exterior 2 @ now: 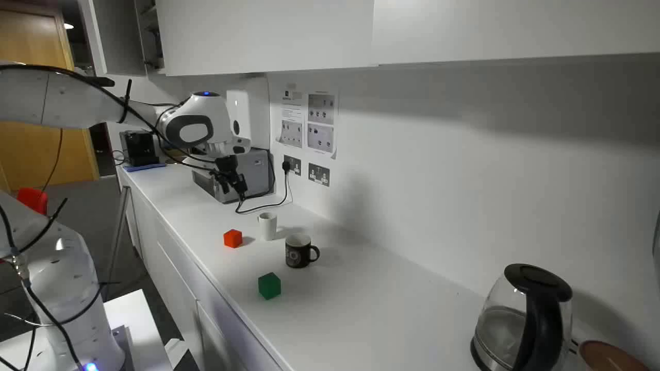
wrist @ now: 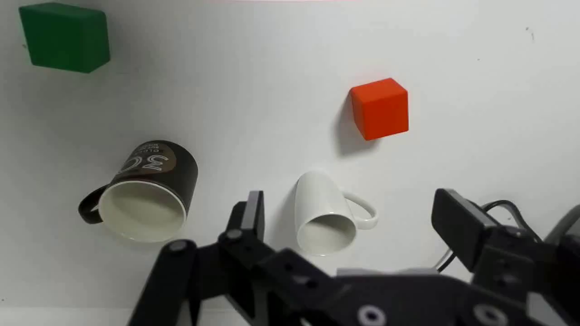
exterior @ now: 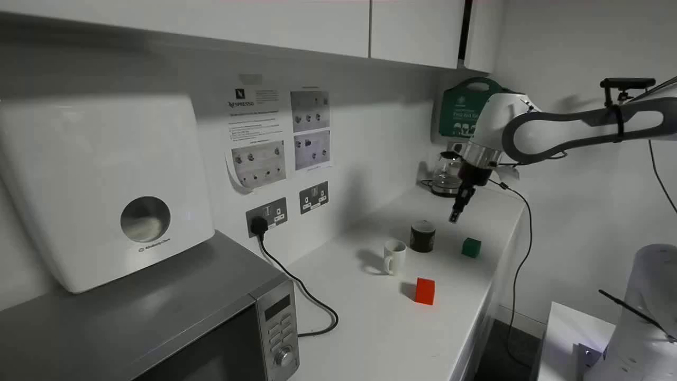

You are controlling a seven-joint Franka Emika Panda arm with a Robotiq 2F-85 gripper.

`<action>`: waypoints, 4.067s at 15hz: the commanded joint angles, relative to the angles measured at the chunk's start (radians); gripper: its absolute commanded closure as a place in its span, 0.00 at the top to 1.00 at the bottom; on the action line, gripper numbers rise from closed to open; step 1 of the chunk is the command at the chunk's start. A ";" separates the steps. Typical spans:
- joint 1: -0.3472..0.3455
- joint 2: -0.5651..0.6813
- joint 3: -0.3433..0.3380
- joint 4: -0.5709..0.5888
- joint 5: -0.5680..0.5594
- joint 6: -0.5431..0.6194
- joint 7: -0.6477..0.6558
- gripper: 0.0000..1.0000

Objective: Pick up the white cup and put it on the orange object, then put up the black cup and put it on the green object

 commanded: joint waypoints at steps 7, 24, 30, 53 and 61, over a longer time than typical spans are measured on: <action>0.010 0.098 0.035 0.020 0.136 0.146 0.118 1.00; -0.117 0.347 0.174 0.096 -0.092 0.613 0.653 1.00; -0.134 0.379 0.192 0.134 -0.175 0.571 0.828 1.00; -0.070 0.636 0.108 0.403 -0.127 0.064 0.580 1.00; -0.068 0.667 0.084 0.416 -0.126 0.042 0.490 1.00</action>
